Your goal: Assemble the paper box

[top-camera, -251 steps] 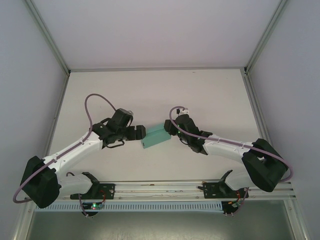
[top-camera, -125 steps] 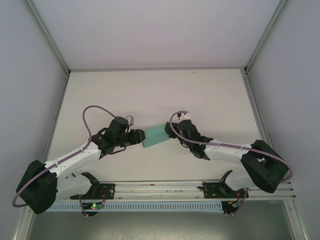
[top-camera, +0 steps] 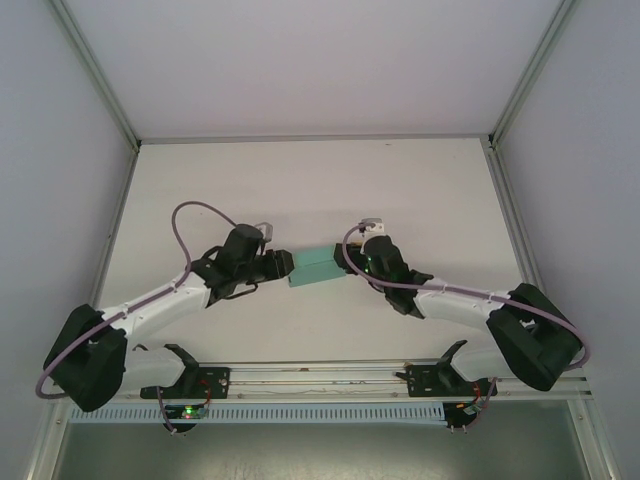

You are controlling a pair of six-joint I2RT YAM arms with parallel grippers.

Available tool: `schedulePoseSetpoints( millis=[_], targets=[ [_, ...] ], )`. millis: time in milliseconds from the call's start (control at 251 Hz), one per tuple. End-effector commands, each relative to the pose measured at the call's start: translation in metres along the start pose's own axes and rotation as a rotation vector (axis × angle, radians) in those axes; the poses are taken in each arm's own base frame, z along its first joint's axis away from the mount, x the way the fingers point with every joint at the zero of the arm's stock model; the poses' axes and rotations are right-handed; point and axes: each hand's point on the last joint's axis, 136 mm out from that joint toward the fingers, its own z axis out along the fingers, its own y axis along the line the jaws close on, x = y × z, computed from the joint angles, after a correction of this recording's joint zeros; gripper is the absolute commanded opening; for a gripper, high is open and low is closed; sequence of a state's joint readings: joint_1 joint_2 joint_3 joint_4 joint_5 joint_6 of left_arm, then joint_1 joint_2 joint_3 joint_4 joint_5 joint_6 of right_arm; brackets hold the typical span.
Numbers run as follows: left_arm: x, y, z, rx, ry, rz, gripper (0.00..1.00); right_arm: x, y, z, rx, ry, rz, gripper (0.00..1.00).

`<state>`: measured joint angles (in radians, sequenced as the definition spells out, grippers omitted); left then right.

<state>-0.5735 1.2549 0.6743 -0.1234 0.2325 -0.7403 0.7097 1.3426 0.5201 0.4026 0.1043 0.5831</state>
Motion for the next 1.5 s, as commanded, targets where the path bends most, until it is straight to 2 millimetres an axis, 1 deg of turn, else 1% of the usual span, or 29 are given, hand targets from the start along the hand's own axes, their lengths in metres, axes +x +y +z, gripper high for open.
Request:
schedulePoseSetpoints(
  millis=[0, 32, 108, 172, 215, 243, 275, 307, 339, 355, 383, 411, 431, 511, 527, 551, 610, 734, 854, 930, 1006, 1041, 1101, 1153, 1213, 1273, 1365, 1456, 1496],
  targets=[
    [0.029, 0.044, -0.004, -0.223, 0.163, 0.060, 0.48, -0.003, 0.026, -0.008, -0.088, 0.105, -0.146, 0.51],
    [0.021, 0.036, -0.006, -0.210, 0.150, 0.086, 0.55, -0.016, 0.036, -0.010, -0.113, 0.085, -0.171, 0.53],
    [0.004, 0.019, -0.012, -0.182, 0.115, 0.135, 0.57, -0.039, 0.050, -0.015, -0.166, 0.052, -0.221, 0.64],
    [-0.007, 0.006, -0.016, -0.152, 0.088, 0.162, 0.70, -0.051, 0.060, -0.018, -0.230, 0.041, -0.288, 0.76],
    [-0.014, -0.001, -0.020, -0.136, 0.070, 0.177, 0.71, -0.054, 0.065, -0.021, -0.291, 0.051, -0.347, 0.80],
    [-0.018, -0.005, -0.022, -0.133, 0.059, 0.187, 0.72, -0.055, 0.066, -0.021, -0.320, 0.057, -0.400, 0.84],
    [-0.022, -0.008, -0.025, -0.128, 0.046, 0.195, 0.76, -0.058, 0.064, -0.021, -0.328, 0.067, -0.453, 0.89],
    [-0.025, -0.011, -0.027, -0.123, 0.032, 0.204, 0.80, -0.059, 0.061, -0.019, -0.330, 0.088, -0.502, 0.91],
    [-0.030, -0.013, -0.029, -0.126, 0.010, 0.208, 0.86, -0.064, 0.053, -0.014, -0.302, 0.104, -0.532, 0.92],
    [-0.032, -0.013, -0.030, -0.126, 0.001, 0.208, 0.89, -0.068, 0.048, -0.012, -0.274, 0.106, -0.536, 0.96],
    [-0.036, -0.015, -0.032, -0.128, -0.015, 0.211, 0.94, -0.074, 0.044, -0.009, -0.250, 0.124, -0.549, 0.97],
    [-0.039, -0.015, -0.035, -0.140, -0.028, 0.214, 0.97, -0.069, 0.046, -0.010, -0.283, 0.166, -0.605, 0.97],
    [-0.041, -0.013, -0.038, -0.153, -0.038, 0.213, 1.00, -0.065, 0.049, -0.012, -0.316, 0.196, -0.653, 0.98],
    [-0.049, -0.007, -0.049, -0.200, -0.090, 0.207, 1.00, -0.040, 0.061, -0.023, -0.487, 0.288, -0.940, 0.98],
    [-0.051, -0.004, -0.052, -0.219, -0.104, 0.199, 1.00, -0.035, 0.062, -0.025, -0.518, 0.301, -0.990, 0.99],
    [-0.054, 0.001, -0.057, -0.249, -0.122, 0.186, 1.00, -0.024, 0.062, -0.028, -0.590, 0.312, -1.137, 0.99],
    [-0.056, 0.020, -0.069, -0.341, -0.157, 0.164, 1.00, -0.017, 0.058, -0.023, -0.611, 0.340, -1.320, 0.99],
    [-0.052, 0.064, -0.095, -0.528, -0.209, 0.086, 1.00, -0.008, 0.061, -0.017, -0.706, 0.498, -1.433, 0.99],
    [-0.042, 0.084, -0.110, -0.574, -0.242, 0.035, 1.00, 0.010, 0.046, 0.012, -0.643, 0.640, -1.518, 0.99],
    [-0.039, 0.091, -0.121, -0.597, -0.269, 0.019, 1.00, 0.024, 0.038, 0.015, -0.651, 0.749, -1.569, 0.95],
    [-0.038, 0.093, -0.128, -0.593, -0.287, 0.019, 1.00, 0.035, 0.036, 0.006, -0.704, 0.842, -1.579, 0.91],
    [-0.038, 0.092, -0.130, -0.586, -0.297, 0.019, 1.00, 0.037, 0.038, 0.006, -0.714, 0.843, -1.575, 0.89],
    [-0.038, 0.092, -0.133, -0.580, -0.312, 0.019, 1.00, 0.037, 0.037, 0.015, -0.665, 0.826, -1.574, 0.85],
    [-0.038, 0.092, -0.135, -0.575, -0.321, 0.018, 1.00, 0.037, 0.034, 0.027, -0.596, 0.809, -1.581, 0.73],
    [-0.039, 0.092, -0.137, -0.575, -0.326, 0.020, 1.00, 0.039, 0.030, 0.038, -0.524, 0.796, -1.602, 0.55],
    [-0.038, 0.091, -0.139, -0.576, -0.325, 0.027, 1.00, 0.039, 0.027, 0.046, -0.451, 0.786, -1.620, 0.49],
    [-0.039, 0.091, -0.145, -0.583, -0.336, 0.026, 1.00, 0.027, 0.025, 0.055, -0.312, 0.728, -1.653, 0.42],
    [-0.040, 0.092, -0.148, -0.581, -0.361, 0.019, 1.00, -0.003, 0.028, 0.068, -0.125, 0.554, -1.654, 0.38],
    [-0.041, 0.092, -0.147, -0.574, -0.371, 0.016, 1.00, -0.020, 0.029, 0.075, -0.013, 0.460, -1.654, 0.41]
  ],
)
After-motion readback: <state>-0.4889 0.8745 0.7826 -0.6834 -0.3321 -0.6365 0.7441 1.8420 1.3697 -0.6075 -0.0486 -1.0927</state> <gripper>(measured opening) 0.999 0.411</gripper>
